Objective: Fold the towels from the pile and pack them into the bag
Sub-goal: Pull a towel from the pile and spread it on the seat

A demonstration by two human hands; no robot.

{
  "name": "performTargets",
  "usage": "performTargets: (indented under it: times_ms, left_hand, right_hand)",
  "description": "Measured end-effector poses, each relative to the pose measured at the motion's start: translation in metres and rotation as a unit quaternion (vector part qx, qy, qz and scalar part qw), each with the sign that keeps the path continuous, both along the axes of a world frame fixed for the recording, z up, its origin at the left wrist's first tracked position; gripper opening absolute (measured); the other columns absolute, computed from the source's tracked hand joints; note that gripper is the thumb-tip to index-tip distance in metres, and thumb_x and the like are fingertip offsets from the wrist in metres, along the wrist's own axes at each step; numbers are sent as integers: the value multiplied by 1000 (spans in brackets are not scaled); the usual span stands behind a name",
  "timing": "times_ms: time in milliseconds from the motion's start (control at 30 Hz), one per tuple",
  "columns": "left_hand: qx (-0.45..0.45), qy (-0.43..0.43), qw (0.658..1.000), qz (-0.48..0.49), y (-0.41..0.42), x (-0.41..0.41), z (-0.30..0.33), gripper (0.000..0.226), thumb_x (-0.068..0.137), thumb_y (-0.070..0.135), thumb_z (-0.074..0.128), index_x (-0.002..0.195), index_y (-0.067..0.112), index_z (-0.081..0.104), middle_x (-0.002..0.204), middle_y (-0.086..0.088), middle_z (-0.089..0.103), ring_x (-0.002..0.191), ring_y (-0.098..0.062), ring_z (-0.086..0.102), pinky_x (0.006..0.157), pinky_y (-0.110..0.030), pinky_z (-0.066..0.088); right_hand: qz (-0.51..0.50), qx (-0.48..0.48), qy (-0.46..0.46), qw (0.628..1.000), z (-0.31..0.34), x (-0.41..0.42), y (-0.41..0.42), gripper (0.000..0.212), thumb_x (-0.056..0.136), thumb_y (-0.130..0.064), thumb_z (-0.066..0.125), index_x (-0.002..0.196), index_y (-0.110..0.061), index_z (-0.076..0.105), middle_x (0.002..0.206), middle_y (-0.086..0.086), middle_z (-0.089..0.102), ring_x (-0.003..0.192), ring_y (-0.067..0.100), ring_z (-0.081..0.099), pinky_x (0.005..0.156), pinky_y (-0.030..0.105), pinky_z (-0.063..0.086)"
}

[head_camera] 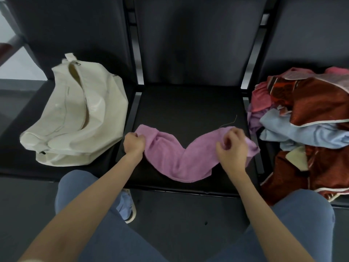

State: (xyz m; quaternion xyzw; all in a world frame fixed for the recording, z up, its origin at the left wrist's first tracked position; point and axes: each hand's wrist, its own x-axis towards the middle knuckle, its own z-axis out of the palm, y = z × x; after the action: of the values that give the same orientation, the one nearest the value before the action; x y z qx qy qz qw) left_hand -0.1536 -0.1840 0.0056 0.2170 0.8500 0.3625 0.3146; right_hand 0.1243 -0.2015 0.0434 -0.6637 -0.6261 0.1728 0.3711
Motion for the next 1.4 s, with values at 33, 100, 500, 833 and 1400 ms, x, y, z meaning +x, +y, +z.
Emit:
performTargets:
  times_ms: [33,100,500,833,1400]
  left_hand:
    - [27,21,999,8,0,2,6,25,94,15,55,116,5,58,109,-9,62,97,-22,60,84,-34,51]
    - [91,74,993,9,-3,5,20,17,96,17,54,110,9,61,101,-2,60,91,-15,56,81,-29,45]
    - [224,291,854,-369,-17,28,14,2,90,13,64,88,13,63,86,5,61,75,-4,55,73,-14,45]
    - [123,289,802,-507,-49,40,-14,8,86,8,60,82,10,66,83,-1,66,75,-12,58,69,-27,49]
    - [176,150,870,-435,-26,85,4,11,94,13,56,91,17,65,88,10,67,78,3,59,75,-12,47]
  right_hand:
    - [75,-18,-39,996,-3,-1,-2,10,77,-4,68,83,-7,61,93,7,53,77,10,44,71,20,35]
    - [213,-66,-111,969,-14,-5,-9,13,74,-7,69,74,-13,57,96,5,51,82,11,42,73,27,40]
    - [203,-39,-72,976,-46,-3,-45,11,80,1,63,83,-10,60,84,0,59,71,13,54,62,26,51]
    - [-15,-295,5,955,-53,8,-37,29,89,-20,57,65,-3,57,55,6,56,53,22,54,47,23,34]
    - [-39,-156,240,957,-10,6,-31,9,95,-7,53,100,-12,46,61,-1,49,51,5,49,47,12,41]
